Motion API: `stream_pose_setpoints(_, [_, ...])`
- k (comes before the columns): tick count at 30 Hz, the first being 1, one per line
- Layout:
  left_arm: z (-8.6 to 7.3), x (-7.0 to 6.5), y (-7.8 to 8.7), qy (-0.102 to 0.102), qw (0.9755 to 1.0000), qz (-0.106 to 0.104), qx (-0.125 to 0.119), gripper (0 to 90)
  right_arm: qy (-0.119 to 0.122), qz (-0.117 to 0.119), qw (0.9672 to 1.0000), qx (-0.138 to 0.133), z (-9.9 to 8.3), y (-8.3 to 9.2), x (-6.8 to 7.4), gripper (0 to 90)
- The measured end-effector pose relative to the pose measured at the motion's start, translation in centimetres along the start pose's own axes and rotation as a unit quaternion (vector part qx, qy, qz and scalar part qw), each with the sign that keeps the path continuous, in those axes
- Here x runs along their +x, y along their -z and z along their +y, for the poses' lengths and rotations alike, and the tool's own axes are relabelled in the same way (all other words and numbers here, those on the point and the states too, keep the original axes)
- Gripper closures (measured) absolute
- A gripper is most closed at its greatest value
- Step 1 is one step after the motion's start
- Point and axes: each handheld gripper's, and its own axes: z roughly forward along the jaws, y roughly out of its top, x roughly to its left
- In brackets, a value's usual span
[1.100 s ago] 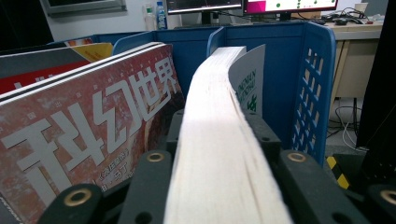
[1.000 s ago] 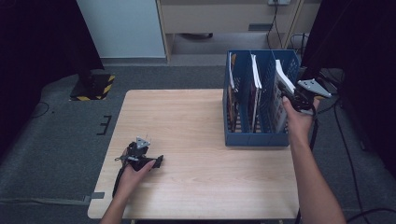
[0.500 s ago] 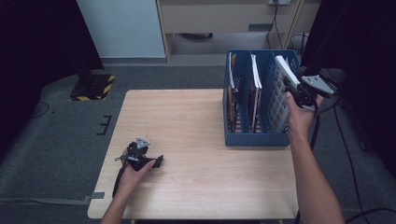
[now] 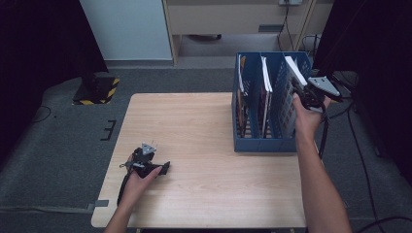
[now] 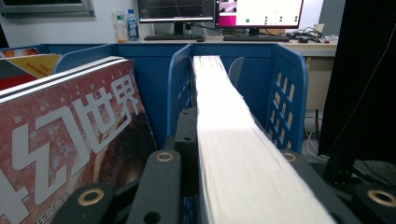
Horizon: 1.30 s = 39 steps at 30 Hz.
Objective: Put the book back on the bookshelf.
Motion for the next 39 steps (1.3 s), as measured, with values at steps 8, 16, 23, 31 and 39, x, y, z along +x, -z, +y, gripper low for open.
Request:
stream_pose_setpoints(8, [0.0, 0.0, 0.0, 0.000, 1.0000, 0.000, 0.000, 0.0, 0.004, 0.013, 0.9999, 0.003, -0.3, 0.3, 0.8, 72.1])
stream_pose_setpoints(16, [0.0, 0.0, 0.0, 0.000, 1.0000, 0.000, 0.000, 0.0, -0.002, 0.026, 0.9997, 0.005, 0.0, 0.3, 1.3, 61.0])
stream_pose_setpoints(23, [0.0, 0.0, 0.0, -0.001, 1.0000, -0.001, 0.000, 0.0, 0.003, 0.030, 0.9995, 0.014, -0.2, 0.4, 1.5, 55.3])
stream_pose_setpoints(31, [0.0, 0.0, 0.0, -0.001, 1.0000, -0.002, 0.000, 0.0, 0.043, 0.010, 0.9987, 0.027, -0.2, 0.8, 1.5, 73.2])
stream_pose_setpoints(39, [0.0, 0.0, 0.0, -0.001, 1.0000, -0.002, 0.000, 0.0, 0.068, 0.009, 0.9968, 0.040, 0.3, 0.6, 1.1, 73.8])
